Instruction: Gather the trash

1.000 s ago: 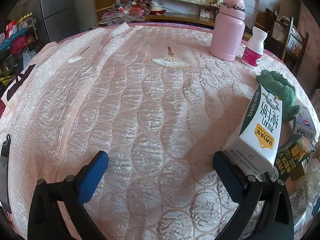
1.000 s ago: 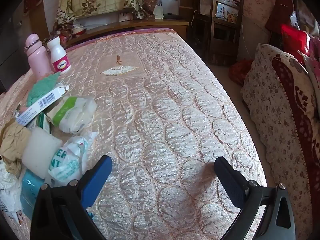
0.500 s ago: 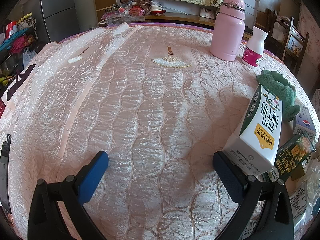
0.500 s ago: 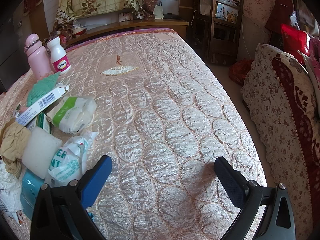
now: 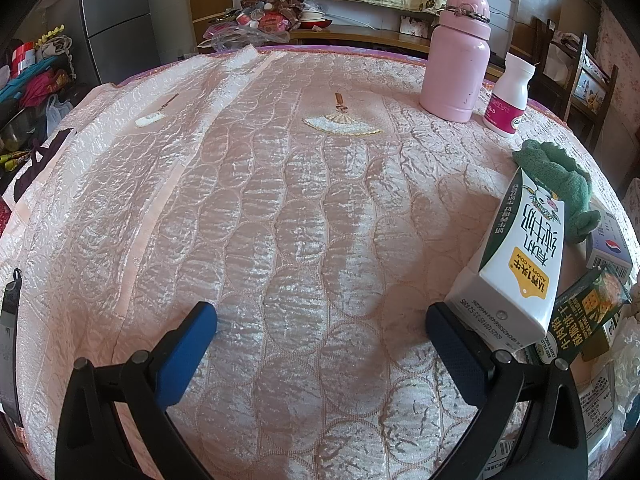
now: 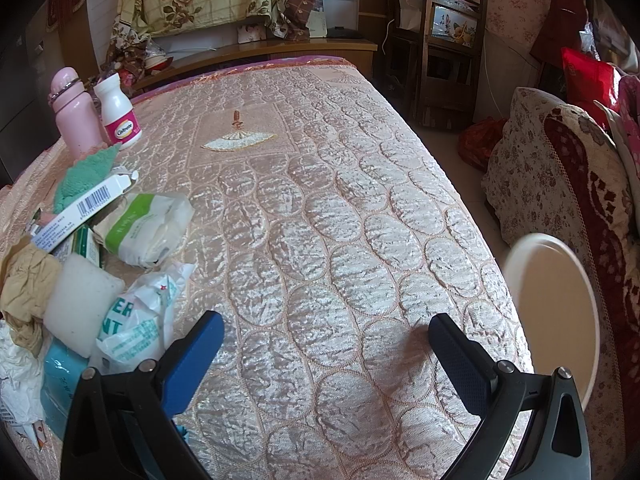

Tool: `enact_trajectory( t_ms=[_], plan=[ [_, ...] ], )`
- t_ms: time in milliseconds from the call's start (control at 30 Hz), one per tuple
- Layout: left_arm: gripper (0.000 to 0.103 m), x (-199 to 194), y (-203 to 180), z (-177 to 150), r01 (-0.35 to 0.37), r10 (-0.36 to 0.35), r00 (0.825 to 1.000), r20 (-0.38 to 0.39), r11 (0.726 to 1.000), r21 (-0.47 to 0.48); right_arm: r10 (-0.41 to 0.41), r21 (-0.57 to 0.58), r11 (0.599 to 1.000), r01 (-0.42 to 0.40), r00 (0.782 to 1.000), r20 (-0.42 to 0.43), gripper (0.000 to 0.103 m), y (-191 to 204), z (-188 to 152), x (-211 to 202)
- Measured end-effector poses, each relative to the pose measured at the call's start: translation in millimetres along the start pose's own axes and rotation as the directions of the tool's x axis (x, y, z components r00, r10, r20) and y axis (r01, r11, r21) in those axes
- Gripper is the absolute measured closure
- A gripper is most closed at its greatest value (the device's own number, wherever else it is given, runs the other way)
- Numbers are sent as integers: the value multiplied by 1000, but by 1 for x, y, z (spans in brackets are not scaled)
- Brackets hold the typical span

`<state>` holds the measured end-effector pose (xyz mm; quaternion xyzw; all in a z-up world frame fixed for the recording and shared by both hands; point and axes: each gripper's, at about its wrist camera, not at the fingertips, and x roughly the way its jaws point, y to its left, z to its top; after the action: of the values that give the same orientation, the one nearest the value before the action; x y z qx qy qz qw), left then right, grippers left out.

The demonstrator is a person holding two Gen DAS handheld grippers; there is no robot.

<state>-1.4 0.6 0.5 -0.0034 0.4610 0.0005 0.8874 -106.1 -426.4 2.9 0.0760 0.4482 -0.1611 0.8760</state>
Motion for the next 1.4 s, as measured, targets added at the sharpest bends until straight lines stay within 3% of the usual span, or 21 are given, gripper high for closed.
enact_trajectory(
  t_ms=[700,867,1000,1100,1233,1400],
  plan=[
    [0,1,-1,0,-5,5,1000,-4,1000,-5,-1,4,1000,1,1000,0,0,-2,0,-1],
    [0,-6,2,-3,-9,8,999,-46,1000,-23,-10,13,1000,10,1000,-2,0,0,0,0],
    [0,-33,7,-9,-15,15,1000,19,999,-38,54,-51,997,-57,997,-64,0,0,-5,-7],
    [0,-62,3,-11,-33,35,996,80,999,-20,64,-26,997,-66,995,-73,0,-3,-14,-26],
    [0,-100,-6,-13,-24,21,987,159,1000,12,119,-13,993,-119,993,16,0,0,-26,-70],
    [0,-138,-19,-14,-13,4,975,222,999,39,194,-71,980,-186,972,132,0,21,-33,-127]
  ],
)
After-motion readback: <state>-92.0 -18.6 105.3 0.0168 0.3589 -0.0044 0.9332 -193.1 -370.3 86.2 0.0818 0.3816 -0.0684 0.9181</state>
